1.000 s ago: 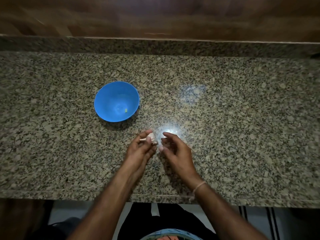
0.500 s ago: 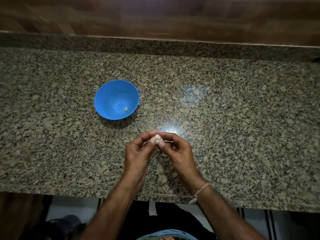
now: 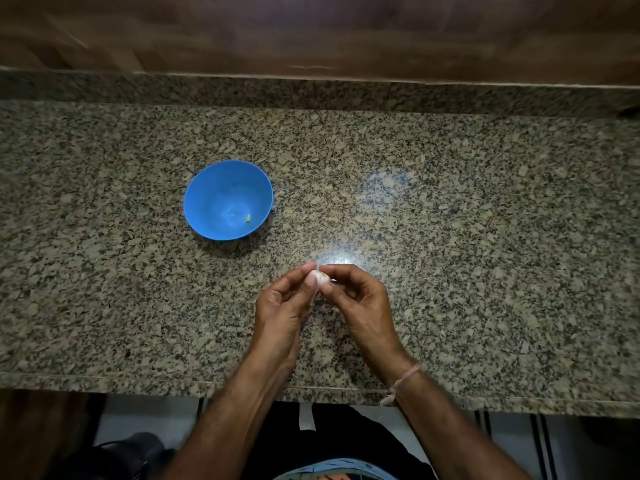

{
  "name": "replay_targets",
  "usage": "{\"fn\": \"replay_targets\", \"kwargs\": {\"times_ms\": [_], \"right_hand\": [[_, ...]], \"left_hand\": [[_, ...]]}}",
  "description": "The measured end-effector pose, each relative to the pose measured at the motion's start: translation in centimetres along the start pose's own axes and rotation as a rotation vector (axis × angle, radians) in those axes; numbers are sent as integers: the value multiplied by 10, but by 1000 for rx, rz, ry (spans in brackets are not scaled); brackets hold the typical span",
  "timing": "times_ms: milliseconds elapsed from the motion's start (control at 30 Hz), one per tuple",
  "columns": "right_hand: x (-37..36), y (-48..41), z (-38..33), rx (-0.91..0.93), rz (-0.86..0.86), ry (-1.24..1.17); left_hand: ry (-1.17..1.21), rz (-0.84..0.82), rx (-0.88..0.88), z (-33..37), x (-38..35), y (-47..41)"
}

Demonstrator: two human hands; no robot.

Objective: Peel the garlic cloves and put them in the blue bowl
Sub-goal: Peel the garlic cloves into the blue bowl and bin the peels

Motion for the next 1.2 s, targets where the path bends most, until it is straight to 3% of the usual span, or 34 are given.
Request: {"fn": "replay_targets", "kwargs": {"times_ms": [233, 333, 500, 667, 867, 1200], "right_hand": [[6, -3, 5, 26, 23, 89], [8, -3, 9, 15, 64, 151], [8, -3, 10, -78, 82, 104], [10, -9, 9, -222, 29, 109], [15, -14, 11, -410, -4, 58], [2, -18, 18, -429, 47, 121]], "left_hand": [[-11, -42, 111, -6, 4, -8], [-78, -38, 73, -10, 5, -7], [-190, -44, -16, -14, 7, -3], [-164, -72, 29, -19, 15, -4], [-335, -53, -29, -23, 19, -4], [-399, -10, -40, -22, 26, -11]]}}
Point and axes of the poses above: each hand's wrist, its own y-axis away from the middle knuckle, its own x-axis out of the back of the hand, z = x × y, the point moved 1 cm from there along -y, towards the middle knuckle, and after that the axes turned 5 degrees about -y, right-handed, at the moved point
